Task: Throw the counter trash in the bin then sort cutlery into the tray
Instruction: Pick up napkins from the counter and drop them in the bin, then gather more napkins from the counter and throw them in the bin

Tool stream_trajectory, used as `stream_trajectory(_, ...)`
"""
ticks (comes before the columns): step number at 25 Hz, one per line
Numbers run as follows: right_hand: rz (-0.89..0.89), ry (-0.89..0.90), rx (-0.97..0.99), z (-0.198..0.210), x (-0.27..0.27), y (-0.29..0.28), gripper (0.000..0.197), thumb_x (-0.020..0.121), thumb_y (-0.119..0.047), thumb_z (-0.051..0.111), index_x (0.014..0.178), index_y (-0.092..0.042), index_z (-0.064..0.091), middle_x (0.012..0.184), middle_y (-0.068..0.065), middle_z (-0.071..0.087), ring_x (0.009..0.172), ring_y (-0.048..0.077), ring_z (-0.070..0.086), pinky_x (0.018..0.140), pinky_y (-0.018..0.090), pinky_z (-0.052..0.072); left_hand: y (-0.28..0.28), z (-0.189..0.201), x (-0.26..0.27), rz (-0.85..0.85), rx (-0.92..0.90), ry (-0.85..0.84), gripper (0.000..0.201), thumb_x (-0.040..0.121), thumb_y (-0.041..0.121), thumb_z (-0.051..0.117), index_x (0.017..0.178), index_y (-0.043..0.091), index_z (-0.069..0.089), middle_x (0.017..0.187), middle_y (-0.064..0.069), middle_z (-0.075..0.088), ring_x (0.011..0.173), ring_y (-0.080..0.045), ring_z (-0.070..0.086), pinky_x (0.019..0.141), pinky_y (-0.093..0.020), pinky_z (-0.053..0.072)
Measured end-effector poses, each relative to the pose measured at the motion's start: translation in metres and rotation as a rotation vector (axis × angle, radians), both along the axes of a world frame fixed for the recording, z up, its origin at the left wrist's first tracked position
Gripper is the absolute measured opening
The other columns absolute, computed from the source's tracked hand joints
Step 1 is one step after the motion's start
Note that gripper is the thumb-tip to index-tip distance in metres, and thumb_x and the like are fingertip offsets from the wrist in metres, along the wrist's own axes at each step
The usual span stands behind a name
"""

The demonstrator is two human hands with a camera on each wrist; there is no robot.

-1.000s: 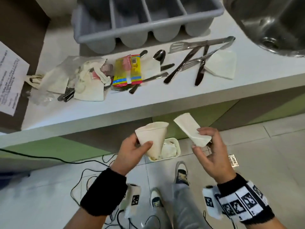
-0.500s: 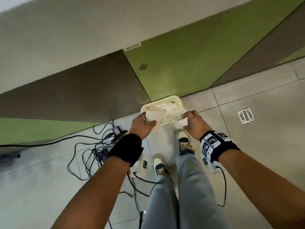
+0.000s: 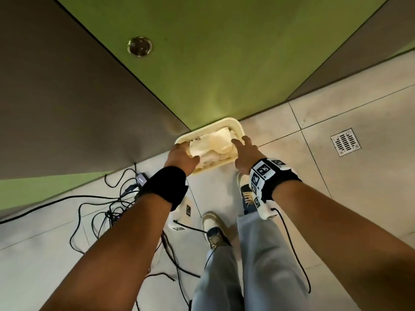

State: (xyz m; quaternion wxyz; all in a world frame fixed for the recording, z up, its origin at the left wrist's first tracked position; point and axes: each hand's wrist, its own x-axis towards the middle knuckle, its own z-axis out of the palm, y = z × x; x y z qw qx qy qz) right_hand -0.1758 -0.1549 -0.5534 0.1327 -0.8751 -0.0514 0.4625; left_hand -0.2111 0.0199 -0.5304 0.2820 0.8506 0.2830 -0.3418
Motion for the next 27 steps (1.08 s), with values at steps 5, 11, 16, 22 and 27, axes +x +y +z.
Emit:
stream_trajectory(5, -0.012, -0.001, 0.028, 0.056, -0.012, -0.022, 0.052, 0.086, -0.003, 0.045, 0.136, -0.018, 0.042, 0.138, 0.01, 0.043, 0.129, 0.03, 0.038, 0.106, 0.041, 0.04, -0.006, 0.058, -0.006, -0.015, -0.047, -0.076, 0.035, 0.089, 0.016, 0.054, 0.123, 0.009, 0.058, 0.13, -0.009, 0.059, 0.117, -0.026, 0.057, 0.094, -0.025, 0.042)
stream_trajectory(11, -0.082, -0.132, 0.289, 0.225, -0.023, -0.023, 0.04, 0.086, -0.005, 0.05, 0.126, -0.012, 0.054, 0.126, 0.012, 0.059, 0.098, 0.022, 0.056, 0.094, 0.026, 0.043, -0.033, 0.212, -0.013, -0.114, -0.256, -0.305, 0.022, 0.09, 0.013, 0.055, 0.106, 0.003, 0.067, 0.109, -0.009, 0.069, 0.099, -0.019, 0.061, 0.074, -0.004, 0.041)
stream_trajectory(16, -0.051, -0.23, 0.411, 0.393, -0.017, -0.028, 0.036, 0.086, -0.002, 0.05, 0.118, -0.015, 0.058, 0.106, 0.003, 0.058, 0.096, 0.018, 0.056, 0.083, 0.024, 0.042, -0.035, 0.363, -0.022, -0.192, -0.246, -0.459, 0.024, 0.088, 0.022, 0.059, 0.109, 0.014, 0.066, 0.098, 0.003, 0.065, 0.092, -0.013, 0.061, 0.086, -0.019, 0.044)
stream_trajectory(22, -0.057, -0.544, 0.508, 0.515, 0.016, -0.04, 0.033, 0.085, -0.003, 0.052, 0.116, -0.012, 0.06, 0.107, 0.006, 0.06, 0.075, 0.01, 0.051, 0.068, 0.014, 0.037, -0.033, 0.481, -0.009, -0.22, -0.198, -0.681, 0.025, 0.087, 0.018, 0.061, 0.11, 0.011, 0.066, 0.109, -0.002, 0.068, 0.094, -0.016, 0.062, 0.088, -0.023, 0.047)
stream_trajectory(27, -0.162, -0.658, 0.448, 0.543, 0.055, -0.047, 0.033, 0.086, -0.007, 0.053, 0.118, -0.009, 0.059, 0.122, 0.013, 0.059, 0.103, 0.024, 0.055, 0.081, 0.02, 0.034, -0.02, 0.52, 0.027, -0.041, -0.083, -0.852, 0.025, 0.087, 0.017, 0.059, 0.111, 0.013, 0.064, 0.116, -0.003, 0.064, 0.085, -0.018, 0.059, 0.079, -0.022, 0.044)
